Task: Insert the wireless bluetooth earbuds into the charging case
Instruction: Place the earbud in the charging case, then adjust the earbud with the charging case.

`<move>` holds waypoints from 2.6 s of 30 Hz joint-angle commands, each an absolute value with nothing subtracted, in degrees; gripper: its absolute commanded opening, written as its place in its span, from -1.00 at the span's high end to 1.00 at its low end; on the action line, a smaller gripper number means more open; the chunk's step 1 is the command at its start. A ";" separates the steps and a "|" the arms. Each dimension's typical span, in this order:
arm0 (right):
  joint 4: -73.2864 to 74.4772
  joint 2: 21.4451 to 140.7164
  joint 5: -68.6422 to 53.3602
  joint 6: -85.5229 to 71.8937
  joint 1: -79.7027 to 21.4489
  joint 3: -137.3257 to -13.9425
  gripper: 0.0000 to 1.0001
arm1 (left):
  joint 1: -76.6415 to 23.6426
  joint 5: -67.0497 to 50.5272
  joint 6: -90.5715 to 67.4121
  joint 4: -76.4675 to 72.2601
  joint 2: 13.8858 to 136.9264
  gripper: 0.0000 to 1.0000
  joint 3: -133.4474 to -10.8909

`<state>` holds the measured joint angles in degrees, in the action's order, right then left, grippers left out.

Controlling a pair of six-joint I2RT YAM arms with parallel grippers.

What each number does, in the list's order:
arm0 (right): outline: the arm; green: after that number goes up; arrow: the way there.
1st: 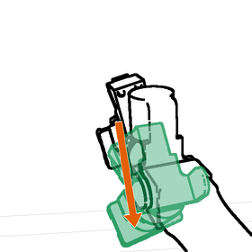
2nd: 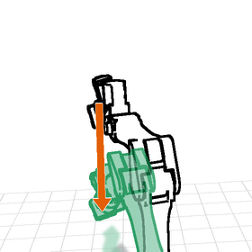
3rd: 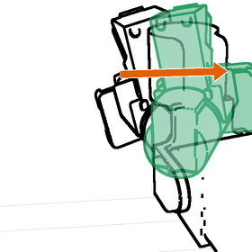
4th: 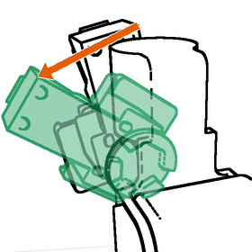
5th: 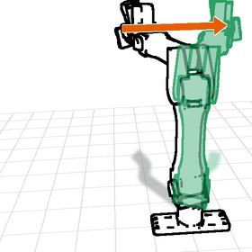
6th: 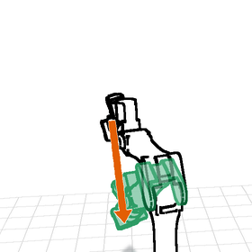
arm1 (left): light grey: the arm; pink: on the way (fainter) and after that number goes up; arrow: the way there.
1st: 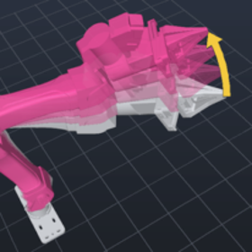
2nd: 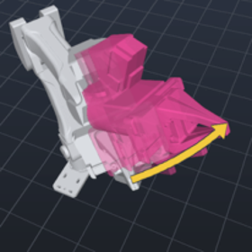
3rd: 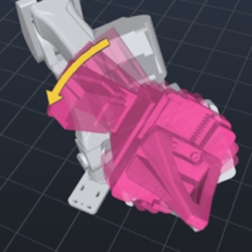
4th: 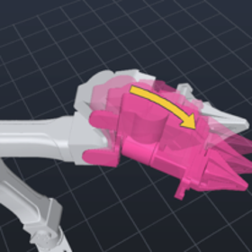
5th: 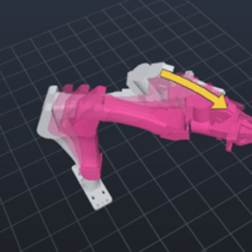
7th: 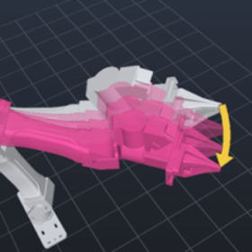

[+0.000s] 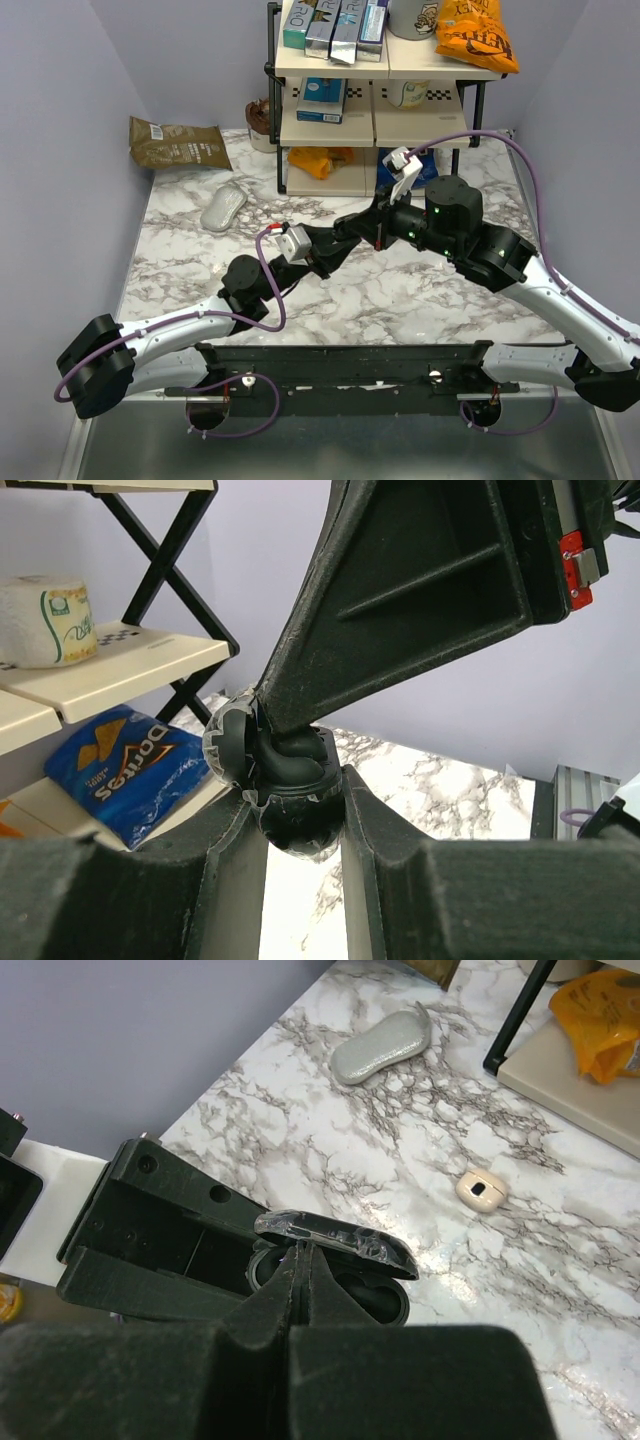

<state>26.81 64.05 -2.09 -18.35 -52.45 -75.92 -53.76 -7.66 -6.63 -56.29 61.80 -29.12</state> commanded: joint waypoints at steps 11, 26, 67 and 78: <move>26.11 60.47 -6.15 -16.26 -52.82 -72.69 0.99 | -53.96 -5.63 -7.03 -62.67 60.73 1.00 -30.76; 24.96 56.87 -5.98 -16.08 -52.82 -71.89 0.47 | -53.88 -10.09 -7.21 -62.58 60.21 1.00 -30.50; 38.23 68.73 2.64 -18.98 -52.91 -82.79 0.21 | -54.93 -7.73 1.84 -52.56 59.50 1.00 -32.78; 37.97 69.61 1.93 -18.98 -52.91 -82.44 0.92 | -55.37 -7.38 2.11 -52.82 59.33 1.00 -32.78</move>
<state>35.29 68.60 0.64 -19.49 -52.77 -81.67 -54.50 -6.61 1.17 -48.14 60.05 -30.52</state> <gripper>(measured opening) 0.115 0.369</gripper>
